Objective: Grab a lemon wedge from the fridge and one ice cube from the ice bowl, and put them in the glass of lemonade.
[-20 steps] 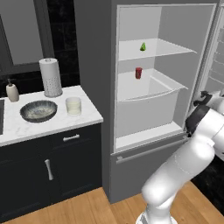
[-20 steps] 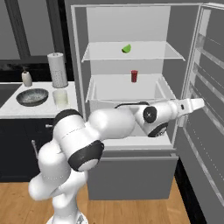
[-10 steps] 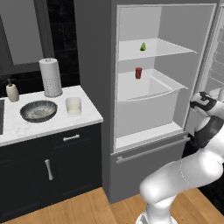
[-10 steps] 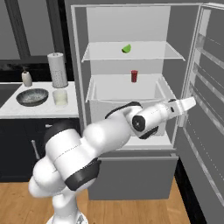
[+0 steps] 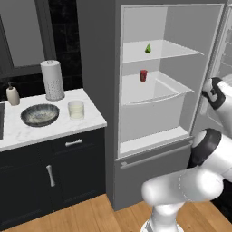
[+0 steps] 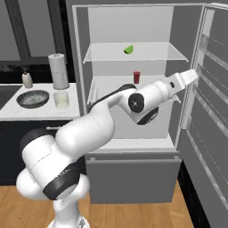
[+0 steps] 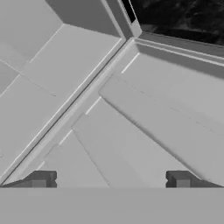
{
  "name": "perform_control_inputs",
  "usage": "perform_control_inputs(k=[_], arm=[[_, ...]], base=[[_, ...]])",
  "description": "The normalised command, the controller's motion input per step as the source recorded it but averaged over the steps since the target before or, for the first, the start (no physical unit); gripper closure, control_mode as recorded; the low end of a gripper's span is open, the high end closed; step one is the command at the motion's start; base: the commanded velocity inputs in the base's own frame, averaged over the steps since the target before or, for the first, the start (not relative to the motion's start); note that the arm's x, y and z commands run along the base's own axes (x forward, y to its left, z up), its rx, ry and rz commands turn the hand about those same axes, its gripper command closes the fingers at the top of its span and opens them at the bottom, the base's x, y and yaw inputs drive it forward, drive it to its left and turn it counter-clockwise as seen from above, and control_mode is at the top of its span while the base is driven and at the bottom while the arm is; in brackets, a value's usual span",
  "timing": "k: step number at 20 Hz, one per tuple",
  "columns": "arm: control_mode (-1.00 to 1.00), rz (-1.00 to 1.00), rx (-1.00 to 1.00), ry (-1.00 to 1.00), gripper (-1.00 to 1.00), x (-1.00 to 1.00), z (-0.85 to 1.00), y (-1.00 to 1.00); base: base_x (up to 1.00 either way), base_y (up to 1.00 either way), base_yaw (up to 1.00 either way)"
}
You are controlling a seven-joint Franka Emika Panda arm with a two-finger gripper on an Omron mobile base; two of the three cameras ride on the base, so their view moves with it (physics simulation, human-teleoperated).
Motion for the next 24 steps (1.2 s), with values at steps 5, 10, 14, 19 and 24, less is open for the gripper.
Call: perform_control_inputs(k=[5,10,14,19,24], arm=[[-1.00,0.20,-0.11,0.30,-1.00,-0.54,1.00,0.33],[-1.00,0.23,-0.06,0.45,-1.00,-0.91,0.45,0.52],[-1.00,0.10,0.23,0.04,-1.00,-0.72,-0.31,0.63],[-1.00,-0.06,0.29,0.00,-1.00,-0.72,-0.18,0.72],[-1.00,-0.58,0.17,0.02,-1.00,-0.69,-0.59,0.73]], base=[[0.00,0.00,0.00],[0.00,0.00,0.00],[0.00,0.00,0.00],[0.00,0.00,0.00],[0.00,0.00,0.00]])
